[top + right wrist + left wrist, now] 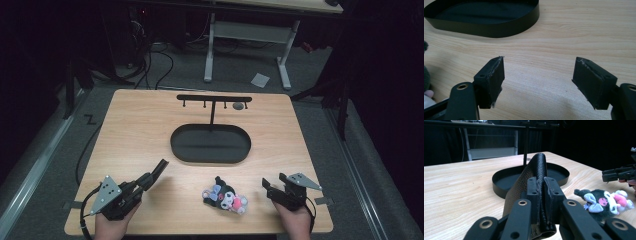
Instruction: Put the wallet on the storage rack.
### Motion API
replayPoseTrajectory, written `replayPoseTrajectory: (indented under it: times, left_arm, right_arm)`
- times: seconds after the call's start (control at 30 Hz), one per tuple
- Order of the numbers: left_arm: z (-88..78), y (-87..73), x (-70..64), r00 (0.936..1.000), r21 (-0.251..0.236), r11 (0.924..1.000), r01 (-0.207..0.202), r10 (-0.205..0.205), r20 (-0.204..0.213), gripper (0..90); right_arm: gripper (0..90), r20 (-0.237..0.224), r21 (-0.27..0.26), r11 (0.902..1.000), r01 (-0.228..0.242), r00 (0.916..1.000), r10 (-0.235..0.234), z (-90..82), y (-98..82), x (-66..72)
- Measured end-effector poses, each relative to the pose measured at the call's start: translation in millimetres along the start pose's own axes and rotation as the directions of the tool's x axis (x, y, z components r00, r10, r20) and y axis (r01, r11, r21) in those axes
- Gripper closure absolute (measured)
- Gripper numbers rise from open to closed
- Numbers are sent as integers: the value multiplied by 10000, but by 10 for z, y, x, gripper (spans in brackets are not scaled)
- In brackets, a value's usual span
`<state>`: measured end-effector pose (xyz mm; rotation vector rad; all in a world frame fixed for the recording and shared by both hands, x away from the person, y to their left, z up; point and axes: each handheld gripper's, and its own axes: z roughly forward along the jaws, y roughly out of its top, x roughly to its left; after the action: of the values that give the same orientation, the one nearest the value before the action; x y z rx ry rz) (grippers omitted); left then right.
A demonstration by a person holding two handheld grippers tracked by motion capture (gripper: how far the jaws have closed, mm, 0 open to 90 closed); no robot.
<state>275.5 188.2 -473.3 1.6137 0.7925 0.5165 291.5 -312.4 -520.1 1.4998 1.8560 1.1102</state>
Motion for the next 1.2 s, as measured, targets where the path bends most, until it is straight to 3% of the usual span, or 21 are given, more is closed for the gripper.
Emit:
replayPoseTrajectory:
  times: [0.1,0.27,0.4,0.57,0.87,1.2]
  left_arm:
    - [31,-36,26,9998,199,9996,187,-186,-48,832]
    - [80,-106,96,9939,319,9935,1090,-1095,158,831]
    - [88,-97,72,9975,331,9970,703,-700,-91,829]
    - [62,-82,138,9959,173,9968,786,-777,-472,828]
    - [3,-73,456,9786,-9,9906,1365,-1350,-1553,829]
    - [92,-79,596,9696,35,9835,1806,-1775,-1684,818]
  right_arm:
    - [255,-12,-14,10000,-23,10000,23,-7,3,-4]
    - [256,7,-47,10000,-41,10000,41,-22,4,-18]
    - [256,10,-67,10000,-13,10000,13,-32,3,-37]
    - [257,44,-30,10000,-49,10000,50,-27,-4,-43]
    - [259,183,-2,10000,-56,9998,56,-75,-45,-60]
    - [260,462,-2,9998,-197,9987,197,-187,-116,-131]
